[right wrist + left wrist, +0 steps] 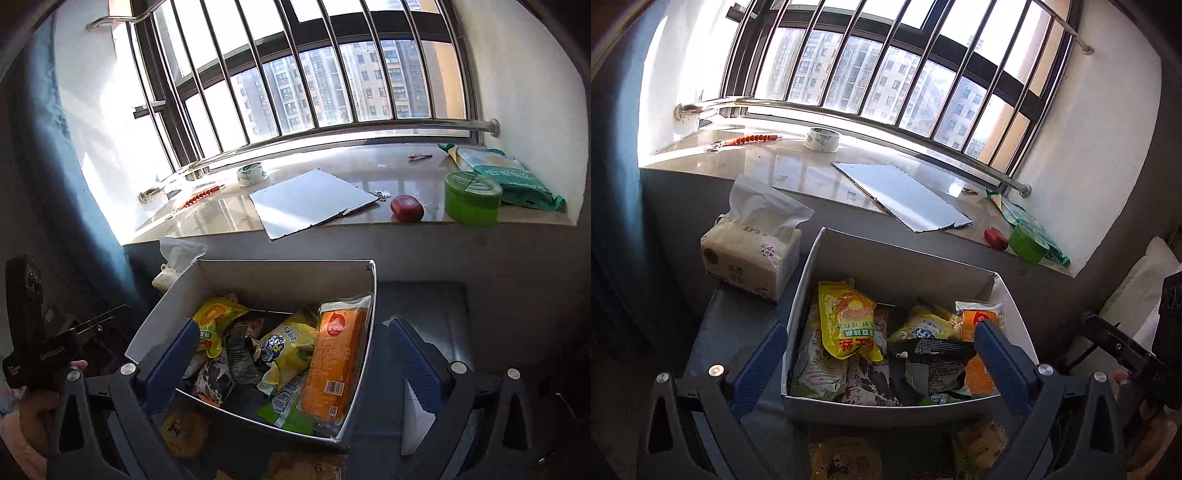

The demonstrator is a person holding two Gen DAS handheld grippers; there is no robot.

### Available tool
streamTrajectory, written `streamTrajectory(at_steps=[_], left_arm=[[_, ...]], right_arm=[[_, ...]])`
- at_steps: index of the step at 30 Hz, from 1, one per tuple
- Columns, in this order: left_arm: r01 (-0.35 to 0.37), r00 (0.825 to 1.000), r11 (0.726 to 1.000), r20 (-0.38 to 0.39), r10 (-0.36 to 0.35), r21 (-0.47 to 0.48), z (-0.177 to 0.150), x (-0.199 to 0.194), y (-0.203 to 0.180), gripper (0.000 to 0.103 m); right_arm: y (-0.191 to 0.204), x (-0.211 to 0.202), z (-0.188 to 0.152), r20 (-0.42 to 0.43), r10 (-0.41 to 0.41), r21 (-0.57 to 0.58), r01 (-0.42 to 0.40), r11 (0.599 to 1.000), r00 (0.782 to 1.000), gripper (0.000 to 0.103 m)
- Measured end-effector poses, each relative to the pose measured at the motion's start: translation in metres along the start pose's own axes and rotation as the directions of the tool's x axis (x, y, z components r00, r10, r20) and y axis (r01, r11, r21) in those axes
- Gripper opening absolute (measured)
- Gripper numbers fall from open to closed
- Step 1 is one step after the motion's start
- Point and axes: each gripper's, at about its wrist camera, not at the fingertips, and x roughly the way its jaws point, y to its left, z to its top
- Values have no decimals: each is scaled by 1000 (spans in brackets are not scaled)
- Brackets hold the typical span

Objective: Organize snacks
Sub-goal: 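Lower the yellow pouch and orange cake pack into the white box and release, then grasp the round flatbread pack with the left gripper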

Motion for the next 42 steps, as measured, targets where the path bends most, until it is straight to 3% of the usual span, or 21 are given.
streamTrajectory(at_steps=[8,13,18,25,29,33,36,42], left_arm=[[37,999,996,12,-38,81,-44,-71,-8,103],[56,998,996,-25,-55,70,-97,-95,-2,103],[32,997,999,-74,-29,33,-153,-97,8,103],[-80,972,995,-217,92,65,-184,-48,12,103],[-103,958,990,-259,125,99,-174,-15,5,103],[-160,938,972,-282,204,171,-157,17,-6,103],[-160,930,970,-300,211,185,-147,40,-13,103],[-219,883,939,-355,306,264,-145,80,-16,103]], right_arm=[[15,-62,-39,63,80,-25,-78,997,995,103],[13,-88,-88,64,106,-16,-105,994,992,103],[4,-101,-146,31,123,40,-124,991,992,103],[-4,-97,-198,-62,126,99,-120,988,990,103],[-3,-95,-201,-67,130,102,-123,987,989,103],[3,-96,-199,-60,135,82,-130,988,989,103],[6,-97,-200,-59,136,72,-132,989,989,103],[7,-98,-204,-62,132,71,-128,989,989,103]])
